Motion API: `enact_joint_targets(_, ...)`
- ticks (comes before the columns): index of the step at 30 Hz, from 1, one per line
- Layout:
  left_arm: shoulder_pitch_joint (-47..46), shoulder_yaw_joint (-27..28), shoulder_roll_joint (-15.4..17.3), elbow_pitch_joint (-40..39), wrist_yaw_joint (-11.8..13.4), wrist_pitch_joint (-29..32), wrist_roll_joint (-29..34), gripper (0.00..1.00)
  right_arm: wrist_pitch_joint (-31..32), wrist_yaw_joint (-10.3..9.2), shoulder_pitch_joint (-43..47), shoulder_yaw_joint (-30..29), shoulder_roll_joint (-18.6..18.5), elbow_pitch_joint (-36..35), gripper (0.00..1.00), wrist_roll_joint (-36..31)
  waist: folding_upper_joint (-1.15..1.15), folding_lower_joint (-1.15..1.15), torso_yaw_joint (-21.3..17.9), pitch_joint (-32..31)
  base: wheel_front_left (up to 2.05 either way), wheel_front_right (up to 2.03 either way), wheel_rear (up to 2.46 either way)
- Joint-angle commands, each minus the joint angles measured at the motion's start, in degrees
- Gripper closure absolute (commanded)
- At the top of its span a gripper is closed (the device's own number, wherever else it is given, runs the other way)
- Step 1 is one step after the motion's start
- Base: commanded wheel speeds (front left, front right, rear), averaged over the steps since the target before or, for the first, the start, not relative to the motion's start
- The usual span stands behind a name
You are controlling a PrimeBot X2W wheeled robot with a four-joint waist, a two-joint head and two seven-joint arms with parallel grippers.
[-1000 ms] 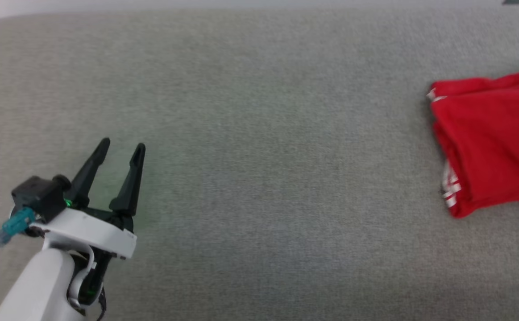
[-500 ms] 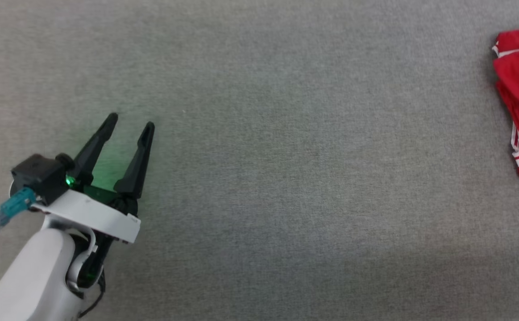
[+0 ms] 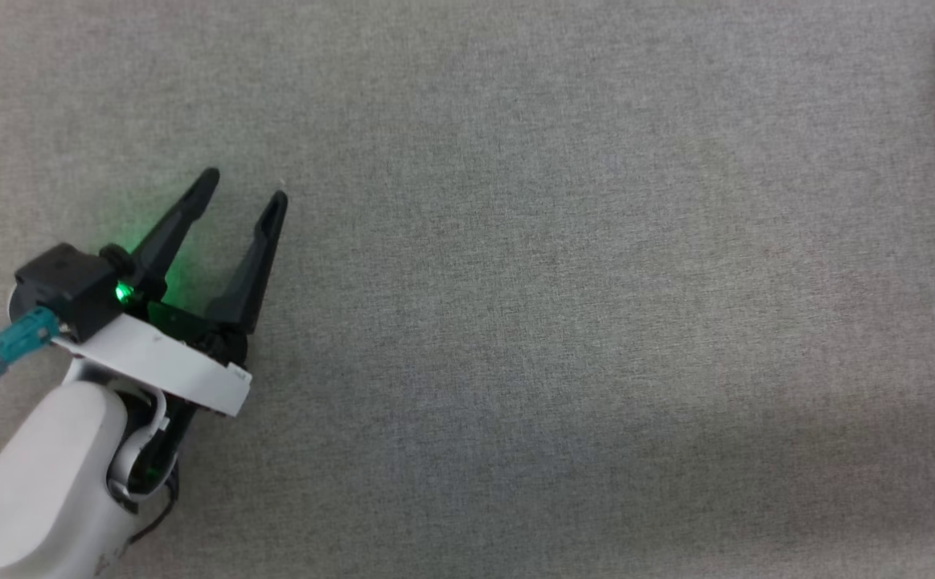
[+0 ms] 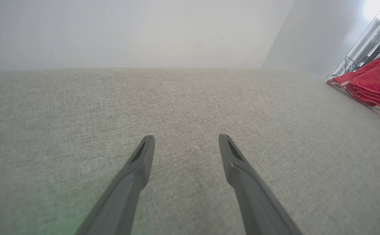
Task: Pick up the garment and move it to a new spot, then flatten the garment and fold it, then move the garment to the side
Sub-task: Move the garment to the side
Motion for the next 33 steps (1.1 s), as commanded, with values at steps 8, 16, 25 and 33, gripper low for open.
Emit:
enact_joint_targets(8, -1.6, -1.2, 1.2, -0.2, -0.1, -0.1, -1.0, 0.0, -2.4, -0.12, -2.4, -2.3, 3.4, 5.6, 1.0, -2.9, 0.0, 0.0, 0.7, 2.0, 0.0, 0.0, 0.0)
enact_joint_targets(16, -1.6, -1.5, 1.6, -0.2, 0.0, -0.1, -1.4, 0.0, -3.9, -0.12, -3.8, -5.8, 7.5, 11.9, 1.0, -4.9, 0.0, 0.0, 1.8, 2.6, 0.0, 0.0, 0.0)
enact_joint_targets(25, -0.8, -0.7, 1.4, 0.0, 0.0, -0.1, -1.7, 0.0, -5.1, -0.12, -5.7, -9.0, 9.8, 14.5, 0.53, -8.0, 0.0, 0.0, 2.2, 1.1, 0.0, 0.0, 0.0)
enact_joint_targets(33, 0.3, 0.0, 0.4, 0.9, 0.0, -0.1, -1.9, 0.0, -6.9, -0.12, -5.9, -9.6, 10.5, 14.0, 0.0, -8.5, 0.0, 0.0, 2.8, -2.8, 0.0, 0.0, 0.0)
